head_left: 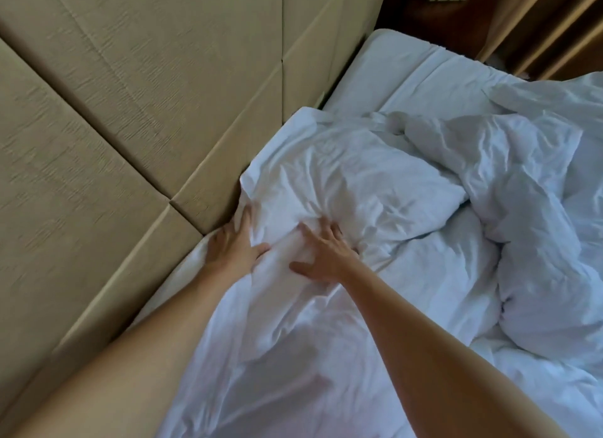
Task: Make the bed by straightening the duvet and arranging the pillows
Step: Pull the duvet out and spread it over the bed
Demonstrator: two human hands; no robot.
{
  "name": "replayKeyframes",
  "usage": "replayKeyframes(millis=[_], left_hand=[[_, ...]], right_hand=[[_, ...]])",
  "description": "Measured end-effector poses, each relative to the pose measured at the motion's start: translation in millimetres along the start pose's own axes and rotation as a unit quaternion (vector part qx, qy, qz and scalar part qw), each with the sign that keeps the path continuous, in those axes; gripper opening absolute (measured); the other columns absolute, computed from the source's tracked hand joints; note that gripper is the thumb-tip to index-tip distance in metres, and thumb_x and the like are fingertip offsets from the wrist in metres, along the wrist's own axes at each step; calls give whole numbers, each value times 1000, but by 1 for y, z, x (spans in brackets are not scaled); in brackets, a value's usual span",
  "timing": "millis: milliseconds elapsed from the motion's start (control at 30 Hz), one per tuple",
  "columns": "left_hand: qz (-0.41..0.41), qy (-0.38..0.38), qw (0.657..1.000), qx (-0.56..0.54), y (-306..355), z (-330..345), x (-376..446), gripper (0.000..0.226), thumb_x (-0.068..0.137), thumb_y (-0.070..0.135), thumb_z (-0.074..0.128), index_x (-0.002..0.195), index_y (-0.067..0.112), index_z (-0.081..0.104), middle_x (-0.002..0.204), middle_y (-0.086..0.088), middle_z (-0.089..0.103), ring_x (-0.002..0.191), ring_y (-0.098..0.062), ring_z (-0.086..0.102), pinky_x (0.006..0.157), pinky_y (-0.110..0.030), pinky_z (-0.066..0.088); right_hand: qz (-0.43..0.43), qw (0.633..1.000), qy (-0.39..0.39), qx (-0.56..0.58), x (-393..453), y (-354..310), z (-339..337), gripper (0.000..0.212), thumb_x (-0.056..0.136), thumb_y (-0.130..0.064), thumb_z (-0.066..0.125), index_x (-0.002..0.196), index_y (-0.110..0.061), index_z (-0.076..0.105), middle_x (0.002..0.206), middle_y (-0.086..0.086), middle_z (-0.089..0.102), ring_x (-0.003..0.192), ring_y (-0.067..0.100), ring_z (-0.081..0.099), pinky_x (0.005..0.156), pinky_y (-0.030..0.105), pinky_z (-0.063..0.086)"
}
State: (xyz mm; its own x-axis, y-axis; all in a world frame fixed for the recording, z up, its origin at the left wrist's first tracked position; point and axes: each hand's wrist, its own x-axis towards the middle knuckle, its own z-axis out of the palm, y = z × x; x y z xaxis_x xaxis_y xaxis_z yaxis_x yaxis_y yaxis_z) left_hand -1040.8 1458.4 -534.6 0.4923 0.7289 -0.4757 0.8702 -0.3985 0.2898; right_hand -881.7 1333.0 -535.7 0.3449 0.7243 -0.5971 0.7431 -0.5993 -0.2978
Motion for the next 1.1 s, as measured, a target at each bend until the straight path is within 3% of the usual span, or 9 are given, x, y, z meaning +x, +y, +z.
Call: replayKeyframes(millis=[100, 300, 567, 733, 833, 967, 1100], left_hand=[[21, 74, 996, 51, -6, 22, 16, 78, 93, 42, 61, 155, 26, 17, 146, -12, 45, 116, -36, 55, 91, -43, 45], [43, 111, 985, 125, -17, 56, 54, 53, 100, 28, 46, 149, 25, 28, 143, -9, 46, 115, -33, 51, 97, -40, 35], [48, 148, 972, 174, -23, 79, 71, 49, 98, 19, 44, 145, 19, 34, 129, -15, 51, 114, -34, 52, 98, -40, 38], [9, 124, 983, 138, -20, 56, 41, 65, 95, 42, 54, 148, 15, 28, 123, -21, 58, 106, -38, 59, 85, -44, 46], [-55, 123, 985, 110, -19, 32, 5, 61, 95, 54, 50, 131, 6, 45, 124, -21, 60, 114, -40, 58, 84, -43, 45], [-92, 148, 983, 54, -26, -6, -52, 47, 95, 52, 52, 112, 8, 59, 122, -17, 62, 114, -40, 57, 82, -40, 42], [-90, 236, 964, 81, -30, -37, -113, 34, 94, 48, 58, 92, 14, 54, 107, -15, 65, 101, -39, 61, 70, -37, 38]], right_hand=[[10, 1000, -25, -7, 19, -3, 11, 108, 75, -75, 61, 155, -45, -6, 163, 7, -23, 151, 31, -15, 117, 63, 18], [22, 998, -48, 19, 60, -9, 29, 124, 63, -85, 62, 153, -43, -12, 159, 7, -33, 148, 32, -26, 115, 68, 12], [22, 996, 86, 3, 77, -5, 75, 116, 58, -97, 42, 150, -50, -12, 159, -1, -33, 148, 20, -27, 104, 76, -12], [18, 996, 80, 45, 50, -8, 67, 110, 68, -90, 47, 152, -48, -9, 162, -2, -24, 150, 20, -22, 111, 71, -9], [20, 996, 59, 71, 22, -18, 69, 101, 78, -85, 41, 156, -40, -6, 164, 0, -19, 150, 24, -21, 115, 65, -8], [-52, 995, 50, 75, -35, -48, 85, 87, 76, -85, 18, 154, -47, 8, 166, -7, -7, 152, 22, -13, 114, 67, -2], [-185, 970, 58, 146, -105, -87, 108, 95, 72, -84, 27, 154, -45, -3, 165, -11, -10, 152, 13, -14, 116, 59, -7]])
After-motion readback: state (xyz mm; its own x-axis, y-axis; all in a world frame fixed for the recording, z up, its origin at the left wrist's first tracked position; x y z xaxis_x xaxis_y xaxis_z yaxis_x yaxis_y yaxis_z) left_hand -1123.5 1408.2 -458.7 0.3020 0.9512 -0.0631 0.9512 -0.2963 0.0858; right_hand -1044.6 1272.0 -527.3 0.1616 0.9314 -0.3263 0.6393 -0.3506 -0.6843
